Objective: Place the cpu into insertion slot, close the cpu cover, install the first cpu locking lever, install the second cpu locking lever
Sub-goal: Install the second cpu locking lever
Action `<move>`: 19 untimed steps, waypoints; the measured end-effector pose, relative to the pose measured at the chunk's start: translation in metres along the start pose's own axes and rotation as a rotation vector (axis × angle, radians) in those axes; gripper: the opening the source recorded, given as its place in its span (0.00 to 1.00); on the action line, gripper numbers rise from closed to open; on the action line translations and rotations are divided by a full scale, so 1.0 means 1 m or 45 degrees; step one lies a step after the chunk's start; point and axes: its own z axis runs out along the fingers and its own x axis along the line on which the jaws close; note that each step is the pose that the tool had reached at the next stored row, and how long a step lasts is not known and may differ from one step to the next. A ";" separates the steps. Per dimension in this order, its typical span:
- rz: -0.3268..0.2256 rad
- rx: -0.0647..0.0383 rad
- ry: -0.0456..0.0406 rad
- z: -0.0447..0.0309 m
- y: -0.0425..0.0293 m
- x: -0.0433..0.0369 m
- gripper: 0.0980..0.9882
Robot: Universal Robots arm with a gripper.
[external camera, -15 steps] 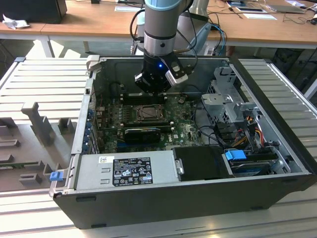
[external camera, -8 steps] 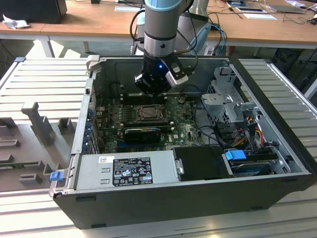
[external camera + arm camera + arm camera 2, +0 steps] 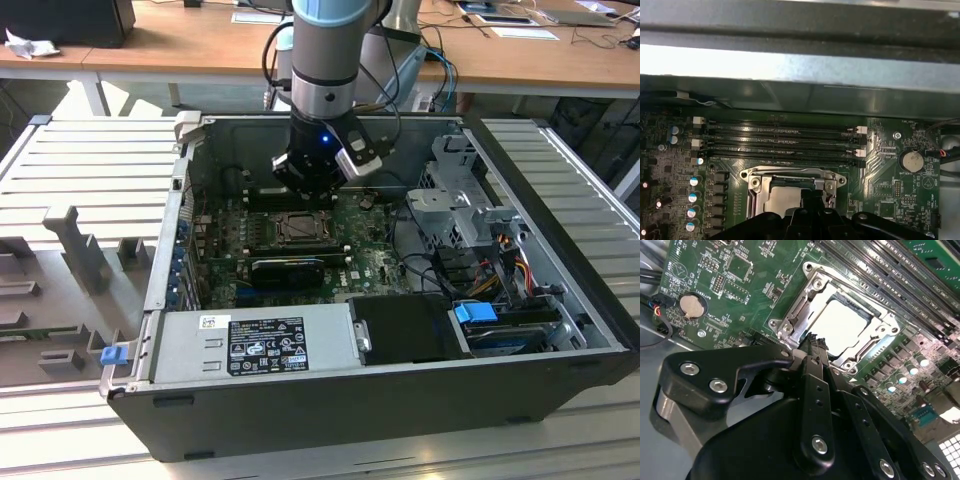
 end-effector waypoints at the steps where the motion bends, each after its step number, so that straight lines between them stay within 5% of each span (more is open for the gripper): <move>1: 0.000 0.000 0.000 -0.0001 -0.0011 0.0000 0.01; 19: 0.000 0.000 0.000 -0.0060 -0.0168 0.0009 0.01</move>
